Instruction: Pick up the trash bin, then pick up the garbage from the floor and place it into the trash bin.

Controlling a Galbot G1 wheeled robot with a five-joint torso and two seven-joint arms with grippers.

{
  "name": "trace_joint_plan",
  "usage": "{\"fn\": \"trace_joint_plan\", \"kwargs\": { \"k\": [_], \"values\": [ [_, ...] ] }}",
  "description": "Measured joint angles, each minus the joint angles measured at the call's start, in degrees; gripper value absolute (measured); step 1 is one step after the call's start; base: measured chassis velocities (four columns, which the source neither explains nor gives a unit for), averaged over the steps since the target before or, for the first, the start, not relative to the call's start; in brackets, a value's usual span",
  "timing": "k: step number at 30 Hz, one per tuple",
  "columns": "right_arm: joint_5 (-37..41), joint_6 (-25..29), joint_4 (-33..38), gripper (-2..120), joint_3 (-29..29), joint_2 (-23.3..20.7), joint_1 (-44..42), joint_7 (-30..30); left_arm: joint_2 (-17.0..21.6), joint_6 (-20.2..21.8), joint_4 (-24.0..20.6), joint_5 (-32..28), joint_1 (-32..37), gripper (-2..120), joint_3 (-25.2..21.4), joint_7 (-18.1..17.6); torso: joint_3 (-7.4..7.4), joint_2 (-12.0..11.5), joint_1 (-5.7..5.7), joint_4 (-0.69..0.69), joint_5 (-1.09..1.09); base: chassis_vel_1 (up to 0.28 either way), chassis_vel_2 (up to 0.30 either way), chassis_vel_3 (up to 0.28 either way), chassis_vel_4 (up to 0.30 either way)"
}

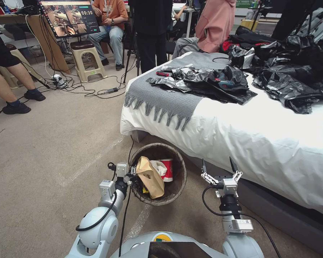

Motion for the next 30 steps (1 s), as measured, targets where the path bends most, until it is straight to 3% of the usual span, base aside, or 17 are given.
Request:
{"fn": "trace_joint_plan", "kwargs": {
  "k": [30],
  "values": [
    [0.49,-0.22,0.15,100,-0.27,0.27,0.82,-0.84,-0.33,-0.76,-0.42,-0.98,0.20,0,0.23,-0.10,0.00,0.00,0.00,-0.01,0.01,0.009,0.005,0.007,0.007]
  ]
}}
